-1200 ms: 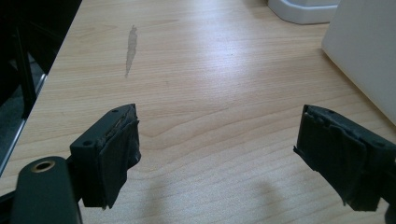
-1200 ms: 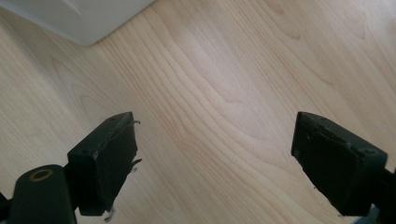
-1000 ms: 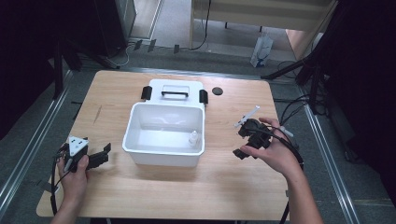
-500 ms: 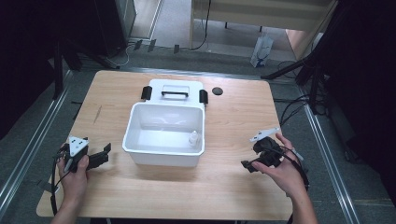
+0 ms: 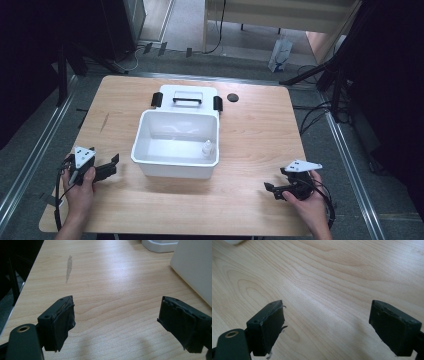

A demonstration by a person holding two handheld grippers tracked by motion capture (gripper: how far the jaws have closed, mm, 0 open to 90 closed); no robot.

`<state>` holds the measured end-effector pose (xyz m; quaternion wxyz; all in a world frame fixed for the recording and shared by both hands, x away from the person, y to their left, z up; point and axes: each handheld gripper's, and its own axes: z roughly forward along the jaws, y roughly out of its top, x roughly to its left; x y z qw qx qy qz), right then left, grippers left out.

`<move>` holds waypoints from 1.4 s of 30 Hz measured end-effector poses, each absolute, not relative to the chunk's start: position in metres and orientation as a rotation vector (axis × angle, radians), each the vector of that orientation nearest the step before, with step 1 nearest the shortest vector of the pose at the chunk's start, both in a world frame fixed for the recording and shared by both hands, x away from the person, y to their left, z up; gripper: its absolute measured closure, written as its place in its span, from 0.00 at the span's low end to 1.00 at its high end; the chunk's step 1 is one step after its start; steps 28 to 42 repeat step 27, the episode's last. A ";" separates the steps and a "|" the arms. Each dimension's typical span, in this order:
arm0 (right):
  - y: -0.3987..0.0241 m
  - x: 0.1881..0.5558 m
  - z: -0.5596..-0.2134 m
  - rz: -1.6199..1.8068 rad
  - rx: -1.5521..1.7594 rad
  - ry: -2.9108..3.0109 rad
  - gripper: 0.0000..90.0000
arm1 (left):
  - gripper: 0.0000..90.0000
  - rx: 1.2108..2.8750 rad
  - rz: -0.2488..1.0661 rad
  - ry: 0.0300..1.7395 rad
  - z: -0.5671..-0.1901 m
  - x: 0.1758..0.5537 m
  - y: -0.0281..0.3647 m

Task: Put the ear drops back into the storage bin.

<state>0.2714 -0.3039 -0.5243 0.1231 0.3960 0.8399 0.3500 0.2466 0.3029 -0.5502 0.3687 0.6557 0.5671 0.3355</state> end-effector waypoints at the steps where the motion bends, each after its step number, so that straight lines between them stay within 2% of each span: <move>1: -0.308 0.269 -0.528 1.070 1.163 2.432 0.14 | 0.16 1.684 0.860 1.455 -0.550 0.246 0.303; 8: -0.333 0.253 -0.545 1.255 1.205 2.299 0.15 | 0.16 1.678 0.844 1.451 -0.550 0.246 0.304; 13: -0.344 0.246 -0.543 1.408 1.210 2.168 0.15 | 0.16 1.675 0.843 1.450 -0.550 0.246 0.304; 24: -0.352 0.250 -0.545 1.420 1.343 2.027 0.15 | 0.16 1.670 0.846 1.465 -0.550 0.246 0.304; 42: -0.355 0.251 -0.545 1.435 1.353 2.015 0.15 | 0.16 1.671 0.845 1.467 -0.550 0.246 0.304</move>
